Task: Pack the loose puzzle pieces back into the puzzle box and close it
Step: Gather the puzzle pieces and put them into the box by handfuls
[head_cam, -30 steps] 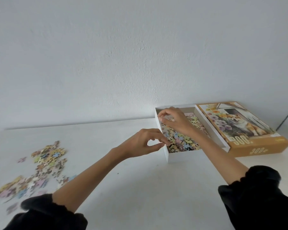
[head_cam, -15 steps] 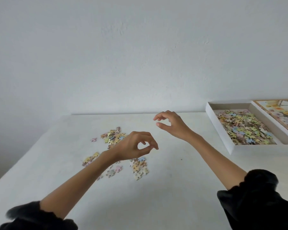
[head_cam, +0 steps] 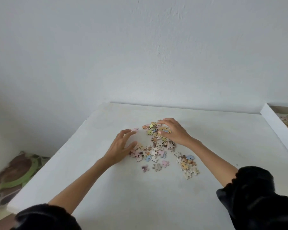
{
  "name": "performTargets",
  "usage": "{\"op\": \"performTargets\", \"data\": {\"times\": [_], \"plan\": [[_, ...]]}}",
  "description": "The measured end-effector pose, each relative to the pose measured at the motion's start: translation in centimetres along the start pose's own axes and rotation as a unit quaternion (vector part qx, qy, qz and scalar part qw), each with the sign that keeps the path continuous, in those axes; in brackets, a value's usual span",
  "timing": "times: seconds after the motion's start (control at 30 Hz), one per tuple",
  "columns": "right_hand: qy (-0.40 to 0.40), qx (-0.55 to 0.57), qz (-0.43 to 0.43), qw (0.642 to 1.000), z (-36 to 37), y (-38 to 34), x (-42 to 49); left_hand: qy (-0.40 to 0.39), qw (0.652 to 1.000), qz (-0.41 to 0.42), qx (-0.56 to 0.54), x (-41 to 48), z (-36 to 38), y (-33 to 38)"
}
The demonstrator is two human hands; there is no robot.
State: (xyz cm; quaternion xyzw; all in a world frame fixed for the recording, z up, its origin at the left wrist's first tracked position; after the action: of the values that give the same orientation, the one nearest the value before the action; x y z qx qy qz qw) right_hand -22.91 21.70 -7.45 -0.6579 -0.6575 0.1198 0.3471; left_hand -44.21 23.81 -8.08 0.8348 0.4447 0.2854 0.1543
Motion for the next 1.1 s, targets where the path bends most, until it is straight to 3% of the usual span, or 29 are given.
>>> {"op": "performTargets", "data": {"times": [0.2, 0.33, 0.53, 0.67, 0.77, 0.9, 1.1], "plan": [[-0.076, -0.062, 0.002, 0.995, 2.7, -1.1, 3.7, -0.011, 0.999, -0.022, 0.034, 1.9, 0.8, -1.8], [-0.133, -0.151, -0.083, 0.976, 4.1, -1.2, 2.8, -0.054, 0.998, -0.010, 0.030, 3.3, 2.2, -1.1], [-0.077, -0.104, -0.094, 0.987, 1.6, -0.4, -1.2, -0.085, 0.991, 0.041, -0.091, 3.6, 2.8, 1.2], [-0.090, -0.035, -0.032, 0.995, -0.3, 0.0, -3.8, -0.109, 0.983, 0.043, -0.141, 2.8, 2.5, 2.8], [-0.087, -0.039, -0.040, 0.995, -1.8, 0.2, -6.1, -0.160, 0.979, 0.090, -0.084, 1.8, 3.1, 3.3], [-0.154, -0.100, -0.050, 0.982, -1.7, 0.8, -10.0, -0.204, 0.965, 0.162, -0.010, -0.2, 4.0, 4.3], [-0.136, -0.174, -0.044, 0.974, -2.1, 0.8, -12.2, -0.158, 0.964, 0.213, 0.029, -1.4, 4.1, 5.8]]}}
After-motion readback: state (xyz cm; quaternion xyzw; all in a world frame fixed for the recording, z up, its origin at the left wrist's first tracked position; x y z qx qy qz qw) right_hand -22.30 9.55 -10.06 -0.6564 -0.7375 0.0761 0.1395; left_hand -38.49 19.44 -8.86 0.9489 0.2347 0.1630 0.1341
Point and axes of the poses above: each hand's wrist, its own x-axis towards the middle knuckle, its own z-axis out of the palm, y = z × x, the point moved 7 cm from there along x, towards the middle knuckle, and after that the axes turned 14 degrees about y, right-handed, at the moved point
